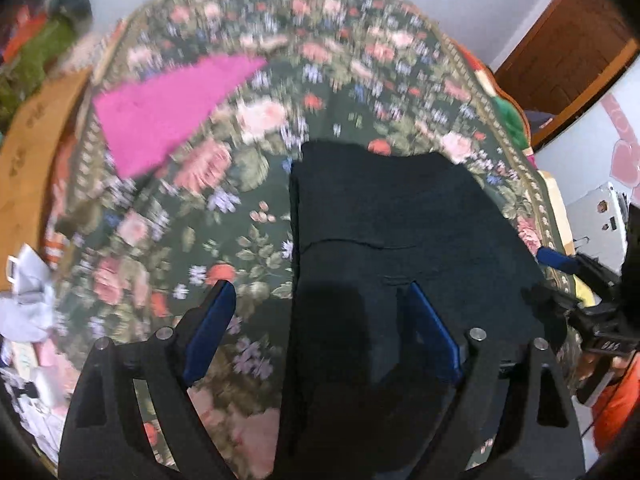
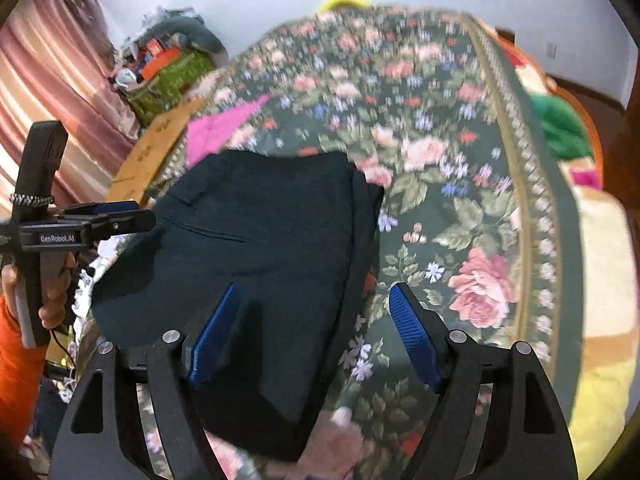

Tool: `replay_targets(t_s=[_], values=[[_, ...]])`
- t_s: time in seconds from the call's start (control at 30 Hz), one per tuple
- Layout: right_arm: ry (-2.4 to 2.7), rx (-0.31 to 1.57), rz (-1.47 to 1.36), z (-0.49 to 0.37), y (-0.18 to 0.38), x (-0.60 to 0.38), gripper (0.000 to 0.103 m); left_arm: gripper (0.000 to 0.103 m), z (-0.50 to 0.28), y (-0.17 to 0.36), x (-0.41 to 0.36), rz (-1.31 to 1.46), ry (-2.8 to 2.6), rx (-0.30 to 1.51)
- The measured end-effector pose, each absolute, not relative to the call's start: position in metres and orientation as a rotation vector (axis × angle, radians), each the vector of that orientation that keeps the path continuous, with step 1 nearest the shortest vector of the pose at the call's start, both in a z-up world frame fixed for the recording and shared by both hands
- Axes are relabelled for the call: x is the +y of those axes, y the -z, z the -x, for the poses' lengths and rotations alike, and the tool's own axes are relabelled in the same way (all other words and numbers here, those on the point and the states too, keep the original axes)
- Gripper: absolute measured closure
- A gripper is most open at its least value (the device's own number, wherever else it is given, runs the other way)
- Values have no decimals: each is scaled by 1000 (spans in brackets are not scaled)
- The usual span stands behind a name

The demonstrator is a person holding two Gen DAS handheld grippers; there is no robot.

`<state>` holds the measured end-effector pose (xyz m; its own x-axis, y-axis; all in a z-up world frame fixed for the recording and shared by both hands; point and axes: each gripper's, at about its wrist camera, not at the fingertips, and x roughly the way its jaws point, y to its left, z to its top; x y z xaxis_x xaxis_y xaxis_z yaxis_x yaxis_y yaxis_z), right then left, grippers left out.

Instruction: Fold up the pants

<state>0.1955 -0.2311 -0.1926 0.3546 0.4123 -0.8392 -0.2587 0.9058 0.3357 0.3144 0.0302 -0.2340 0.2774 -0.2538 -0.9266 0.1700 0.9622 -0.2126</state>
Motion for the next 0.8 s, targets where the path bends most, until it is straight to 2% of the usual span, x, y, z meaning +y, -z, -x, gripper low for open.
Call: replay_targets(t_s=[0.07,0.17,0.4,0.57,0.67,0.7,0.77,0.8], values=[[-456,1165,-189,-204,205,-233,29,15,-324,248,33,120,307,1307],[-486,1210,-265,-216,219,-236,23,15,-336,265,35,193,355,1372],[-572,1257,-331,-236,230,-234,25,15,-355,277,28,267,434,1434],[-600,1296,-418,-244,236,-234,50,21,-364,282,15,304,490,1452],[-610,1301,-435,-246,235,-231,65,31,-363,278,10,279,487,1439],[-614,1300,-435,-246,233,-231,70,34,-363,277,11,285,487,1434],[-609,1280,-397,-246,226,-227,77,49,-358,266,16,269,475,1385],[-608,1263,-361,-243,220,-224,79,60,-356,263,17,256,470,1368]])
